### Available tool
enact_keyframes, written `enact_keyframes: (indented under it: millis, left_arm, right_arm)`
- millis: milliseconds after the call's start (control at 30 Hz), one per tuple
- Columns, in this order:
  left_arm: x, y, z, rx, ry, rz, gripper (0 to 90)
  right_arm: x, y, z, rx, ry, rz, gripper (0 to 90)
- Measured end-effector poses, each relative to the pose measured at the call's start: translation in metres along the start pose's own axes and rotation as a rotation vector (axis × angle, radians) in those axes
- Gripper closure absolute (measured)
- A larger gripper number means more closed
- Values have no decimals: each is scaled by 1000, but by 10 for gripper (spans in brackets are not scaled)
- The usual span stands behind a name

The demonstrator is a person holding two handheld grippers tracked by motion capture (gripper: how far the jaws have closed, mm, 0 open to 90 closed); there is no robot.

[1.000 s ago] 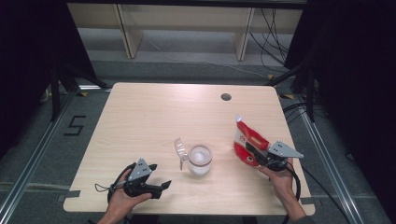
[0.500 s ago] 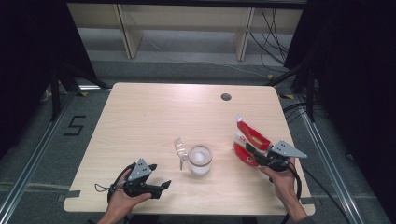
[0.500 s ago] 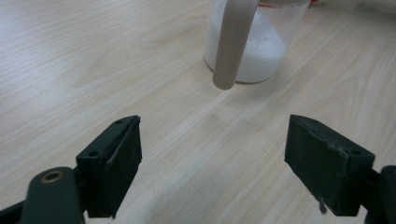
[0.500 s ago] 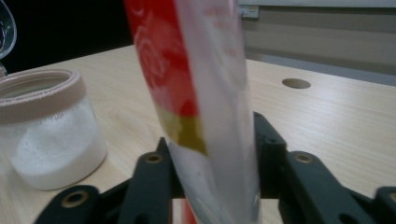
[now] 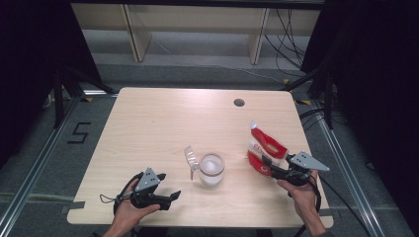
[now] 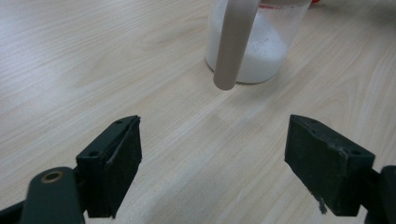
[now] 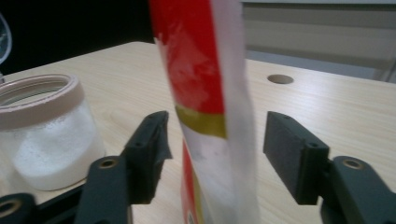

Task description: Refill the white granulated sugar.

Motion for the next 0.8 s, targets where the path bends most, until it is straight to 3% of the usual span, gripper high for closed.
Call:
enact_keyframes:
  millis: [33, 167, 200, 267, 367, 433, 533, 567, 600, 667, 733, 800]
  left_arm:
    - [0, 0, 0, 0, 0, -1, 184]
    - [0, 0, 0, 1, 0, 0, 184]
    - [0, 0, 0, 0, 0, -1, 184]
    - [0, 0, 0, 0, 0, -1, 184]
    - [0, 0, 0, 1, 0, 0, 184]
    - [0, 0, 0, 0, 0, 0, 184]
    - [0, 0, 0, 0, 1, -1, 184]
    - [0, 0, 0, 0, 1, 0, 184]
    - [0, 0, 0, 0, 4, 2, 184]
    - [0, 0, 0, -2, 3, 1, 184]
    - [0, 0, 0, -1, 6, 2, 184]
    - [0, 0, 0, -2, 7, 2, 184]
  right_arm:
    - [2, 1, 1, 11, -2, 19, 392]
    - [-4, -1, 8, 3, -27, -27, 351]
    - [-2, 0, 11, 2, -35, 1, 350]
    - [-8, -1, 16, -4, -34, -46, 347]
    - [-5, -1, 25, 4, -62, 21, 336]
    - [-7, -4, 30, -23, -66, -3, 322]
    - [-7, -4, 33, -7, -67, 4, 321]
    - [-9, -6, 35, -26, -62, -12, 321]
    - [-9, -7, 36, -33, -73, 1, 320]
    - [-12, -7, 36, -22, -61, -23, 318]
    - [-11, -9, 39, -51, -84, 1, 306]
    - [-12, -9, 39, -32, -84, -2, 306]
Point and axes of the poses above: each handheld gripper's, and its own axes: z roughly backward along the jaws, y roughly out of its top, x roughly to its right, the point moved 7 cm from there along -z, roughly forward along the jaws, and after that the axes turned 8 degrees about y, right-handed, at the moved point
